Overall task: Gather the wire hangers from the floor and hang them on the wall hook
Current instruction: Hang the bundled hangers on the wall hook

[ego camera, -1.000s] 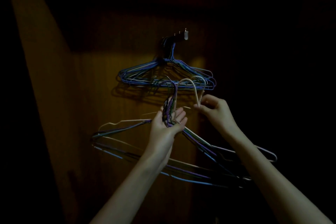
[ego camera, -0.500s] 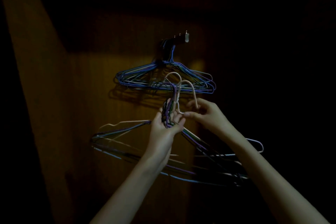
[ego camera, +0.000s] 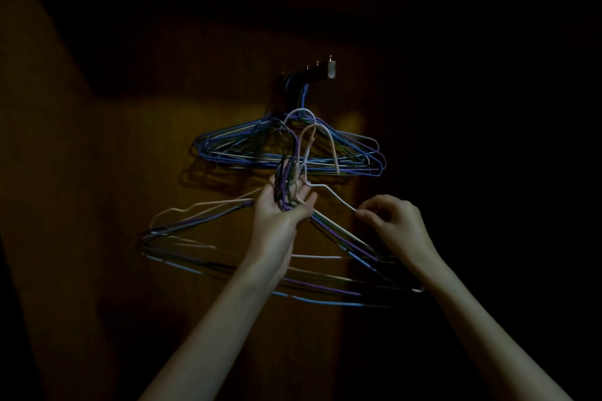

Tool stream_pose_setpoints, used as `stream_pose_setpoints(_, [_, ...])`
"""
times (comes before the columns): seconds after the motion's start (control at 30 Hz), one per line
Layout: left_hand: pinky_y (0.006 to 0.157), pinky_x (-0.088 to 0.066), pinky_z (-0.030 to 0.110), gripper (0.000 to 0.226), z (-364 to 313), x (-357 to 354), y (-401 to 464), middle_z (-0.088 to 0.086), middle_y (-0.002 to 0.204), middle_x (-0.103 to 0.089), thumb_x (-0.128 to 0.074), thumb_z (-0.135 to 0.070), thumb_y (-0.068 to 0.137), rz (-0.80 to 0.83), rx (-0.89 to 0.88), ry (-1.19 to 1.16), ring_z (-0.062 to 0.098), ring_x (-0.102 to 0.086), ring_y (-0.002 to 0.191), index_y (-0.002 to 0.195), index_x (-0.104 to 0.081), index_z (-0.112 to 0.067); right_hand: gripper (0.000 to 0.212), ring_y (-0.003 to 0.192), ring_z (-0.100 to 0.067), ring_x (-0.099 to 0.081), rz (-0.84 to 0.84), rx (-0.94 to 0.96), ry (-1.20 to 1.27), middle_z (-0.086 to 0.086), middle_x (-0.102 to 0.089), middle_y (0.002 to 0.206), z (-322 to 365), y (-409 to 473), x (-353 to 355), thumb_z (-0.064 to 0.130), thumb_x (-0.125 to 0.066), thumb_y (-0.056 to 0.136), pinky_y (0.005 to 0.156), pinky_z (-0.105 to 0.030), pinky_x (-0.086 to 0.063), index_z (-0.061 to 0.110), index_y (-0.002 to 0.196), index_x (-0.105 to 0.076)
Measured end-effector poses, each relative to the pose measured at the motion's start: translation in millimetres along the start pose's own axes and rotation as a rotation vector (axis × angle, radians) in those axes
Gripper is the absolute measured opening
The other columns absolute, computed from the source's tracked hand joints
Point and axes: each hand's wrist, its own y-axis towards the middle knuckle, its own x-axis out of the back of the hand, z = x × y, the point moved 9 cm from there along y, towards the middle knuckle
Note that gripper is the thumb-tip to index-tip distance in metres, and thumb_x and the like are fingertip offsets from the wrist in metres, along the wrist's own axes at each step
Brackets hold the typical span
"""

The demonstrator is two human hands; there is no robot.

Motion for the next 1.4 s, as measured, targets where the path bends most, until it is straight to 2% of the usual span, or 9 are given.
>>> stream_pose_setpoints(0.1, [0.095, -0.044, 0.031, 0.068, -1.7, -2.8, 16.2, 0.015, 0.137, -0.048, -0.045, 0.025, 0.083, 0.004, -0.011, 0.01, 0.026, -0.051, 0.123, 0.138, -0.035, -0.013, 0.009, 0.08, -0.01, -0.056, -0.021, 0.036, 0.021, 0.005, -0.061, 0.083, -0.3, 14.0, -1.0, 0.018, -0.067, 0.083, 0.066, -0.009, -0.037, 0.011, 0.088, -0.07])
stream_pose_setpoints(0.17, [0.092, -0.046, 0.03, 0.067, -2.9, -5.2, 27.1, 0.016, 0.136, -0.049, -0.046, 0.024, 0.083, 0.008, -0.02, 0.016, 0.023, -0.054, 0.118, 0.14, -0.034, -0.01, 0.008, 0.08, -0.01, -0.054, -0.07, 0.078, 0.014, 0.004, -0.059, 0.083, 0.8, 23.1, 1.8, 0.014, -0.067, 0.083, 0.065, -0.004, -0.036, 0.008, 0.087, -0.07])
stream_pose_setpoints(0.3, [0.094, -0.046, 0.03, 0.067, -6.8, -9.4, 48.4, 0.017, 0.136, -0.05, -0.046, 0.022, 0.085, 0.036, -0.054, 0.042, 0.023, -0.053, 0.12, 0.141, -0.031, -0.01, 0.006, 0.079, -0.013, -0.053, -0.172, 0.136, -0.002, 0.0, -0.057, 0.083, -1.7, 48.4, 10.1, 0.008, -0.068, 0.082, 0.065, -0.013, -0.032, 0.003, 0.085, -0.069])
stream_pose_setpoints(0.53, [0.092, -0.05, 0.028, 0.065, -15.5, -0.6, 88.7, 0.019, 0.135, -0.049, -0.047, 0.021, 0.084, 0.001, -0.136, 0.075, 0.025, -0.053, 0.121, 0.14, -0.032, -0.009, 0.011, 0.074, -0.015, -0.055, -0.276, 0.134, 0.021, -0.009, -0.064, 0.082, -10.7, 104.2, 29.4, 0.013, -0.067, 0.083, 0.059, -0.014, -0.031, 0.003, 0.086, -0.071])
stream_pose_setpoints(0.7, [0.082, -0.053, 0.017, 0.066, -18.8, 5.7, 113.1, 0.017, 0.135, -0.051, -0.048, 0.02, 0.085, -0.012, -0.155, 0.075, 0.023, -0.054, 0.12, 0.142, -0.031, -0.009, 0.012, 0.061, -0.002, -0.048, -0.257, 0.11, 0.054, 0.0, -0.058, 0.071, -13.6, 137.7, 23.2, 0.013, -0.065, 0.085, 0.054, -0.004, -0.035, 0.002, 0.085, -0.07])
stream_pose_setpoints(0.93, [0.081, -0.054, 0.018, 0.065, -17.5, 18.2, 133.9, 0.017, 0.134, -0.051, -0.048, 0.02, 0.084, -0.036, -0.185, 0.098, 0.02, -0.057, 0.114, 0.141, -0.034, -0.009, 0.014, 0.076, -0.014, -0.055, -0.267, 0.152, 0.022, -0.002, -0.059, 0.08, -17.1, 147.3, 8.3, 0.015, -0.063, 0.086, 0.068, -0.028, -0.042, 0.003, 0.09, -0.069])
stream_pose_setpoints(1.1, [0.082, -0.054, 0.018, 0.065, -14.8, 23.5, 145.1, 0.015, 0.132, -0.052, -0.048, 0.022, 0.083, -0.051, -0.197, 0.066, 0.016, -0.059, 0.109, 0.138, -0.036, -0.011, 0.011, 0.078, -0.018, -0.057, -0.303, 0.202, 0.033, -0.006, -0.061, 0.084, -22.3, 143.7, 16.4, 0.012, -0.063, 0.086, 0.069, -0.028, -0.042, 0.003, 0.089, -0.069])
stream_pose_setpoints(1.23, [0.085, -0.053, 0.02, 0.066, -13.5, 20.0, 148.7, 0.015, 0.13, -0.053, -0.047, 0.023, 0.083, -0.041, -0.213, 0.056, 0.02, -0.058, 0.112, 0.138, -0.036, -0.012, 0.01, 0.08, -0.023, -0.061, -0.308, 0.182, 0.073, -0.012, -0.066, 0.086, -35.0, 144.1, 25.9, 0.011, -0.063, 0.086, 0.074, -0.038, -0.048, 0.004, 0.087, -0.07])
stream_pose_setpoints(1.4, [0.086, -0.053, 0.02, 0.067, -10.5, 17.0, 150.3, 0.017, 0.132, -0.052, -0.048, 0.023, 0.083, -0.044, -0.217, 0.045, 0.018, -0.059, 0.111, 0.14, -0.034, -0.008, 0.012, 0.08, -0.019, -0.059, -0.292, 0.143, 0.067, -0.009, -0.065, 0.085, -41.3, 152.7, 21.8, 0.011, -0.061, 0.087, 0.073, -0.032, -0.045, 0.003, 0.088, -0.07])
